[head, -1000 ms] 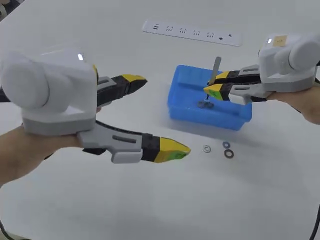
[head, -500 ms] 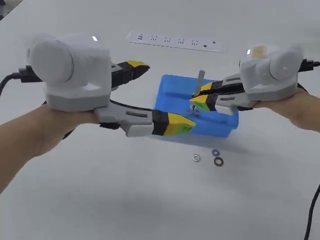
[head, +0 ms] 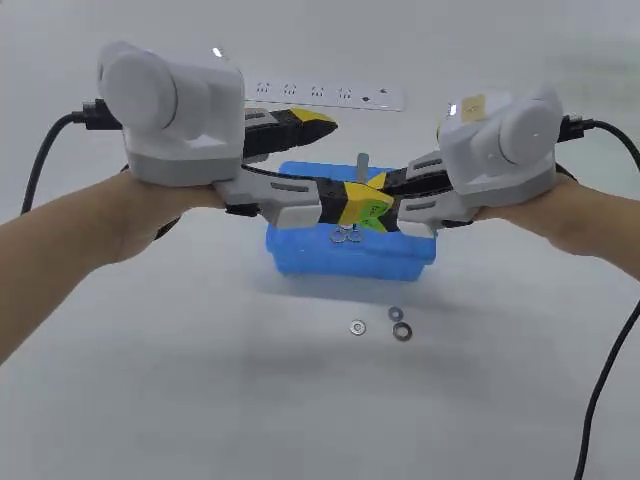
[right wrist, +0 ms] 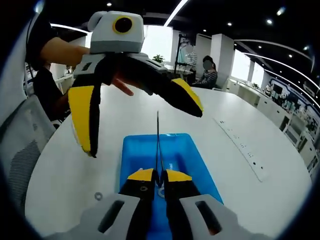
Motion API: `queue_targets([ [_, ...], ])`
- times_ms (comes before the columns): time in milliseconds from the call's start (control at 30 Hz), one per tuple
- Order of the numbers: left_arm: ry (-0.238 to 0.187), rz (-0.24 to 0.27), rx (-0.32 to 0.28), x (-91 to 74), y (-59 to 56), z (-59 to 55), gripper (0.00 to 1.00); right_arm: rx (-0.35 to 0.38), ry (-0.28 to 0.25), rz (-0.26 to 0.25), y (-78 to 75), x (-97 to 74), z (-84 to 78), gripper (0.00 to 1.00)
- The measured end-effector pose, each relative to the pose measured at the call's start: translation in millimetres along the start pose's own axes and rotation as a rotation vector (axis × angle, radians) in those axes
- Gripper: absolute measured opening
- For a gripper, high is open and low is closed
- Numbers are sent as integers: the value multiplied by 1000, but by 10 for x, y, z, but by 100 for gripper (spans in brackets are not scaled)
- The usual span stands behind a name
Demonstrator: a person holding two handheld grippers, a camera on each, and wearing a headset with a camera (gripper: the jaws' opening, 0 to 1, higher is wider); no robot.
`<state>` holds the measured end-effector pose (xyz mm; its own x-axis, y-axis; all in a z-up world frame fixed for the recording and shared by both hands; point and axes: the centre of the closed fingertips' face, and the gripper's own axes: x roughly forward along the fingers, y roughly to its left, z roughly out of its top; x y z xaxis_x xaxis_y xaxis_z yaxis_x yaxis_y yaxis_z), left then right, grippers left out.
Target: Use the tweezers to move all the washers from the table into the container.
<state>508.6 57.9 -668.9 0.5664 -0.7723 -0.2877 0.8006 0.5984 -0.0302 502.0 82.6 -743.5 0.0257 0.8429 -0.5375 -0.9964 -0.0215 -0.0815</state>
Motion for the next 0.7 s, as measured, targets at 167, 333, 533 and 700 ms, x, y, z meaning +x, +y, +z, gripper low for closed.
queue_targets([
  [167, 24, -42, -31, 15, -29, -77, 38, -6, 4, 11, 27, 0, -13, 8],
  [333, 29, -53, -21, 11, -48, -100, 26, -8, 3, 25, 55, -1, -12, 8],
  [533, 10, -72, -23, 14, -52, -65, 15, -17, 4, 31, 74, -1, 7, 8],
  [700, 10, -66, 40, 2, -65, -37, 8, -26, 11, 35, 79, -11, 4, 8],
])
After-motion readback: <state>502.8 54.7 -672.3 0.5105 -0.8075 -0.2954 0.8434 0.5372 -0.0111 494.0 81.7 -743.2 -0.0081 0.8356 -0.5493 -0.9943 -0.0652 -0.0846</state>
